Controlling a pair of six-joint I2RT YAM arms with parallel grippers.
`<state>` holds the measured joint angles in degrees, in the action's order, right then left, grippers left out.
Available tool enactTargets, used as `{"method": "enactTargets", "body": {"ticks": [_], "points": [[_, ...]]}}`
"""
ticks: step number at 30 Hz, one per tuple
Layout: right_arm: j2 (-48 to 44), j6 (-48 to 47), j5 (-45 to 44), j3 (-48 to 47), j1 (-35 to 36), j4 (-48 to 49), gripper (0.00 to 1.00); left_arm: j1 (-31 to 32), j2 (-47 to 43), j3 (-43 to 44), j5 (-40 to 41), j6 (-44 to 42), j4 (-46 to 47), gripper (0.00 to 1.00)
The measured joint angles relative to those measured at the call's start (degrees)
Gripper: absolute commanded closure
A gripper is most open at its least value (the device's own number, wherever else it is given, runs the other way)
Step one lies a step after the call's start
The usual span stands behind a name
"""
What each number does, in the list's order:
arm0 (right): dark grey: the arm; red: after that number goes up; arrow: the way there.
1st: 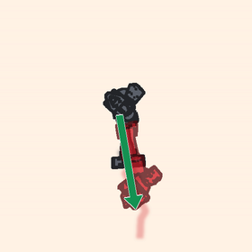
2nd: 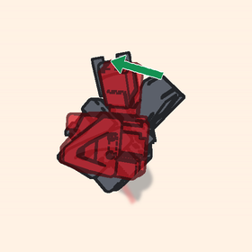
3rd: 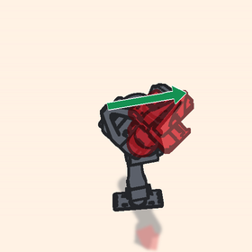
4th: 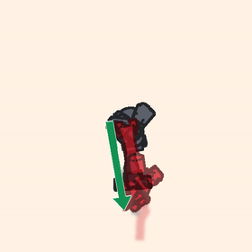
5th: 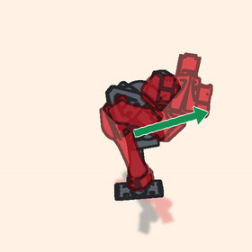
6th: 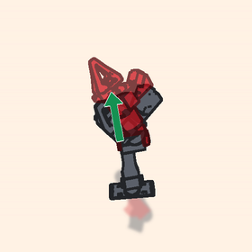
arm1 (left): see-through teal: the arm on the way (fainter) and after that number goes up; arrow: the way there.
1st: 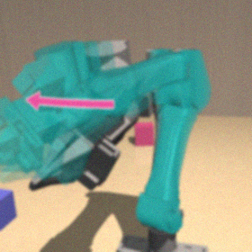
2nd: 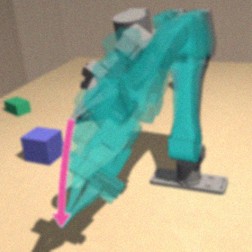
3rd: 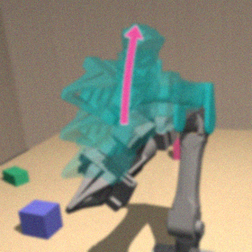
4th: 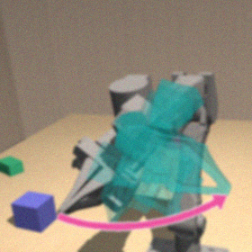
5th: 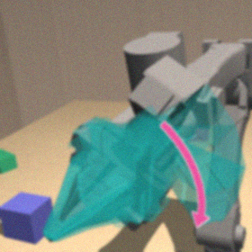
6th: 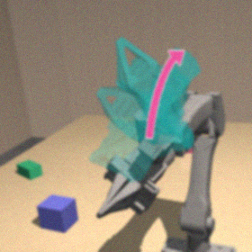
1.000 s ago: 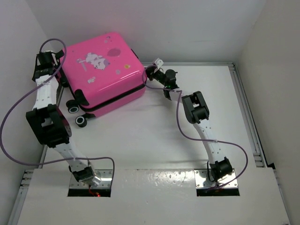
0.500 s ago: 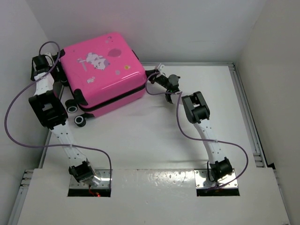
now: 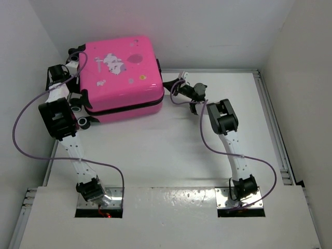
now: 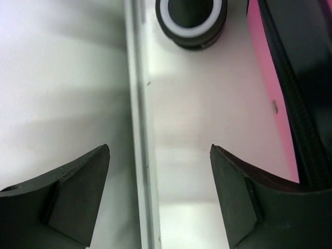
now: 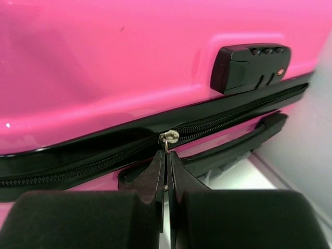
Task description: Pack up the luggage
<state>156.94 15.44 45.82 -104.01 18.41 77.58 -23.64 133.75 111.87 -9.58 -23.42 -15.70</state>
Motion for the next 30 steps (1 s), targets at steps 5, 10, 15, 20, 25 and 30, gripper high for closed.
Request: {"method": "enactTargets", "body": {"ticks": [5,10,15,20,25,30], "points": [[-6.8,0.3,2.7,10.3,-1.8,-0.6,1.00,2.4,-0.9,-2.1,-1.8,-4.0,2.5,0.16],[-16.3,0.2,6.0,24.2,-3.6,-2.1,1.00,4.9,-1.2,-1.7,-3.8,-8.8,3.2,0.16],[-21.2,-0.4,11.5,31.8,-4.2,-1.6,1.00,6.3,0.1,2.2,-5.8,-15.9,2.9,0.10],[-21.0,-3.9,14.1,31.4,-4.8,-1.5,1.00,6.5,1.2,5.0,-7.1,-21.5,3.4,0.09],[-17.9,-11.9,14.2,26.2,-6.6,-2.2,1.00,6.5,0.9,4.2,-8.7,-22.4,4.2,0.09],[-11.2,-20.0,-0.5,15.1,-8.9,-5.5,1.00,7.3,-1.8,0.2,-13.4,-22.4,3.5,0.09]]}}
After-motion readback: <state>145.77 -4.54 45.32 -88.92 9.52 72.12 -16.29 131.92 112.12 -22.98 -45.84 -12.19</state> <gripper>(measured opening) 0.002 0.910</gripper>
